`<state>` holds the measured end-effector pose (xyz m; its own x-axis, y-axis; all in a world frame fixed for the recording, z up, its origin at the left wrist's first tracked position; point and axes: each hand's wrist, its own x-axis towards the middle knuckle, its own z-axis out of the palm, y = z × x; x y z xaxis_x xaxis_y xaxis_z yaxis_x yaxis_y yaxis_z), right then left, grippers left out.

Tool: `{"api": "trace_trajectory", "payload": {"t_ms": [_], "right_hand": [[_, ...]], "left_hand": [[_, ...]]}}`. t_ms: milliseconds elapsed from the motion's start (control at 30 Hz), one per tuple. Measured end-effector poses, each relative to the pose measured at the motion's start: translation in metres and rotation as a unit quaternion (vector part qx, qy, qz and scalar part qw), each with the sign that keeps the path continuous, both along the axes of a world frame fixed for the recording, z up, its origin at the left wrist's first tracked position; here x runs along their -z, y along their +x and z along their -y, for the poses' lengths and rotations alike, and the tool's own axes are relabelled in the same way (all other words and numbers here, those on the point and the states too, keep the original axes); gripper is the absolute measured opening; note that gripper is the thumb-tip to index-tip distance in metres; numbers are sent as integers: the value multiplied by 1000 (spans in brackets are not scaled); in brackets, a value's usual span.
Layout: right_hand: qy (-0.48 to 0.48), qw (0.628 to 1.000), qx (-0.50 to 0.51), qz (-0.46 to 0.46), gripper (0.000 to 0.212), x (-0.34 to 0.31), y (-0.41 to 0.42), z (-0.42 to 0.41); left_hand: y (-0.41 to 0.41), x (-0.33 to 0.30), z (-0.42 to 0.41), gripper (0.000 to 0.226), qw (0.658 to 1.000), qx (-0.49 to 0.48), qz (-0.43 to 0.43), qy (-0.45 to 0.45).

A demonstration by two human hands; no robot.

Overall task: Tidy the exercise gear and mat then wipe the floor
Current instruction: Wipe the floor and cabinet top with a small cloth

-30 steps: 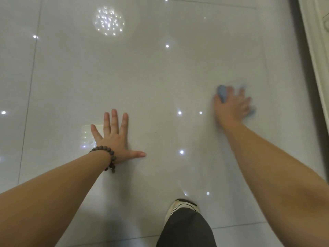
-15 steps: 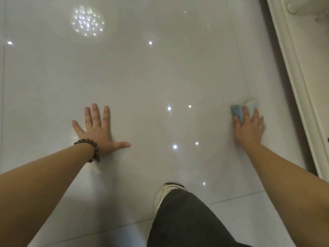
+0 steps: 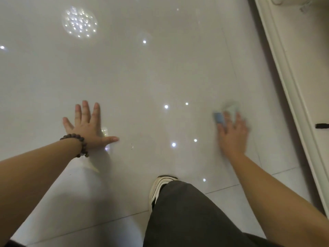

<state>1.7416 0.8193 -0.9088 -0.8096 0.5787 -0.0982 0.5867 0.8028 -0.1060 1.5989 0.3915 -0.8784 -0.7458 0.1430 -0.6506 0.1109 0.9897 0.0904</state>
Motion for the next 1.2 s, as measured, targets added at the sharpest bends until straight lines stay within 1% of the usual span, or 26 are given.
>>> {"api": "trace_trajectory", "payload": {"t_ms": [33,67,100,133,167,200,267,300,333,367,400,433,467,500,533,567,667,733,800,900,933,1000,1033,1067,1100,1200], "right_hand": [[-20,992,126,18,53,-6,-3,-7],[-47,972,227,32,52,-11,-12,-6],[-62,955,286,39,50,-15,-23,4],[-65,951,299,47,49,-17,-33,22],[-63,959,273,48,49,-16,-43,46],[-63,973,217,40,49,-12,-49,74],[-56,997,60,12,49,-5,-54,140],[-48,998,-32,-6,48,-4,-52,173],[-45,990,-136,-20,46,-3,-48,206],[-48,967,-249,-27,45,-3,-43,238],[-53,931,-362,-18,45,-4,-38,264],[-58,890,-453,2,45,-3,-32,285],[-64,855,-514,20,45,-2,-28,297],[-69,834,-546,25,45,-1,-28,296],[-71,831,-552,22,44,2,-31,286],[-72,846,-528,24,44,6,-34,267],[-62,936,-344,39,49,1,-36,187],[-55,966,-234,91,55,-10,-19,136],[-64,978,-135,147,56,-19,3,94],[-70,977,-13,200,58,-30,28,69],[-67,977,31,202,57,-31,27,72],[-77,978,106,163,54,-27,8,90],[-78,979,127,140,54,-23,-5,100],[-77,980,129,127,53,-19,-17,112],[-72,983,107,127,53,-18,-23,127],[-48,991,-41,116,53,-13,-42,180]], "left_hand": [[0,1,0,132,1000,3,1,0],[0,2,-1,132,1000,4,2,2],[-1,2,-1,131,1000,3,5,6],[-1,2,0,130,1000,1,6,13],[-2,3,2,128,1000,-3,2,23],[-3,3,5,124,999,-8,-6,37],[-5,3,11,114,997,-21,-33,71],[-5,3,15,107,995,-29,-50,86],[-3,2,19,100,993,-37,-64,96],[1,2,24,93,991,-49,-73,103],[7,1,30,86,990,-59,-80,105],[14,1,37,82,989,-67,-81,100],[22,0,45,82,990,-70,-80,90],[31,0,54,80,992,-67,-77,77],[40,-1,61,77,993,-65,-77,66],[49,-2,69,77,993,-66,-77,56],[74,-8,83,89,995,-67,-71,12],[95,-11,87,100,995,-77,-54,-17],[119,-11,91,109,992,-115,-48,-29],[148,-11,93,117,984,-172,-27,-41],[154,-6,91,119,981,-188,-24,-38],[156,5,87,124,976,-212,-26,-36],[156,9,87,126,975,-216,-35,-34],[156,10,86,126,975,-214,-39,-35],[156,9,85,127,976,-211,-31,-36],[157,14,88,130,977,-209,-20,-37]]}}
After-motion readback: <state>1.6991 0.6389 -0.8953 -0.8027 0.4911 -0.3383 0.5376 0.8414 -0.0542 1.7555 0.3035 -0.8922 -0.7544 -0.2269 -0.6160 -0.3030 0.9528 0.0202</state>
